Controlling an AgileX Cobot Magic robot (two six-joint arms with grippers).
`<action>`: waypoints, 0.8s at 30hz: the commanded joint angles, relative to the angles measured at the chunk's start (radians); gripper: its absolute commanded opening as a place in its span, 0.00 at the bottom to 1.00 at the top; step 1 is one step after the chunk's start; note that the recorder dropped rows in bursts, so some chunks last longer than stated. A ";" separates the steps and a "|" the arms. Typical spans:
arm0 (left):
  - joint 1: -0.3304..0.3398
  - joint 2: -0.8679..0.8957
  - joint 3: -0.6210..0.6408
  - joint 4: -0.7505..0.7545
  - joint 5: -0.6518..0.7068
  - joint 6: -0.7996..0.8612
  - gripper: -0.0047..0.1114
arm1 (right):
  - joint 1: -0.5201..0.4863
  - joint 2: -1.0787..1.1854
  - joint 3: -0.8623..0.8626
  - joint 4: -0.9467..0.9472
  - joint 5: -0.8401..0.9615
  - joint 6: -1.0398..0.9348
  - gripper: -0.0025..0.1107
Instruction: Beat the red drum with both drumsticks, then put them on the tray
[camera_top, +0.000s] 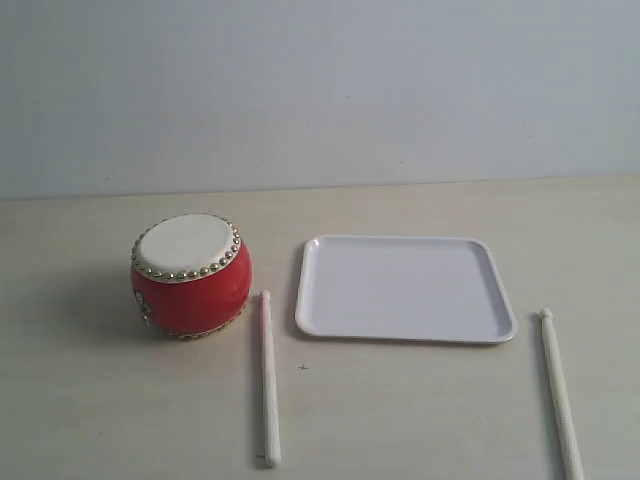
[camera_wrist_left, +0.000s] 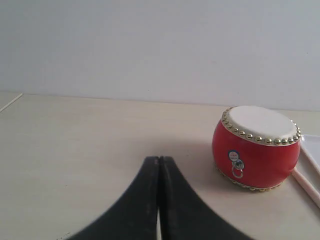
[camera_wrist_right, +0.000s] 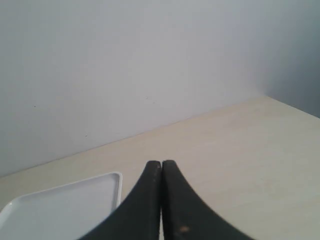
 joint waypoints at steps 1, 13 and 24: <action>0.003 -0.006 0.003 -0.002 -0.006 -0.005 0.04 | 0.001 -0.007 0.004 0.000 -0.003 -0.005 0.02; 0.003 -0.006 0.003 0.025 0.039 0.076 0.04 | 0.001 -0.007 0.004 0.000 -0.003 -0.005 0.02; 0.003 -0.006 0.003 0.032 0.039 0.202 0.04 | 0.001 -0.007 0.004 -0.013 -0.085 -0.024 0.02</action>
